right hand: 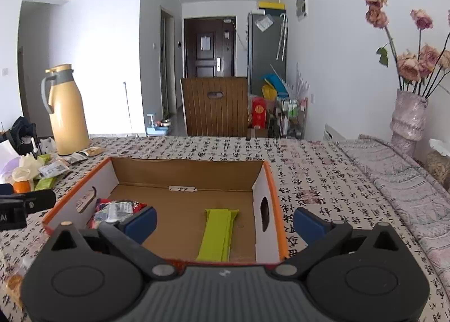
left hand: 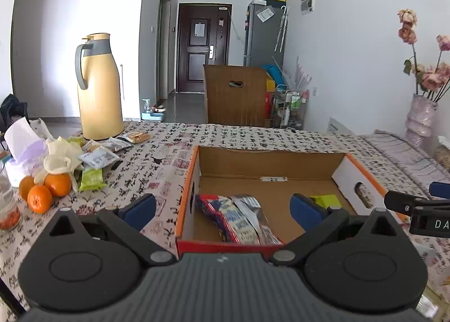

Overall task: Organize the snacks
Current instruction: 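Move both tools back from the box toward the snack pile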

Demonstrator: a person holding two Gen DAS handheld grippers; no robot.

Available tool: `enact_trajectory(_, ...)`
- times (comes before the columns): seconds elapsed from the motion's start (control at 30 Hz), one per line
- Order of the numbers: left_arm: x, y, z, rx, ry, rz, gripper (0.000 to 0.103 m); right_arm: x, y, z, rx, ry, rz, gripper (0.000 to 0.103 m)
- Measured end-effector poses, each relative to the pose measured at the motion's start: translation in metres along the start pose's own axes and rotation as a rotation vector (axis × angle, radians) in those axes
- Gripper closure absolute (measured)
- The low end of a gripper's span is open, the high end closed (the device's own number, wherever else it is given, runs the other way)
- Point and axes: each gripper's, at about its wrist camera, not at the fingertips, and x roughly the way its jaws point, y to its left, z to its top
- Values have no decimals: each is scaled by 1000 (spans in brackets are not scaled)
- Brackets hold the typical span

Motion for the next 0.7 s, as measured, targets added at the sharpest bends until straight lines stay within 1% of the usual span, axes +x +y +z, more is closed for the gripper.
enact_trajectory(0.13, -17, 2, -11, -2, -10, -15, 0, -22, -5, -12, 8, -31, 16, 0)
enact_trajectory(0.37, -39, 0, -31, 28, -31, -40, 0, -60, -11, -37, 10, -77, 31, 0)
enact_trajectory(0.53, -54, 0, -48, 36, -37, -60, 0, -76, -13, -58, 8, -76, 41, 0)
enact_trajectory(0.7, -65, 6, -70, 9, -13, -76, 0, -87, -16, -83, 53, -61, 61, 0)
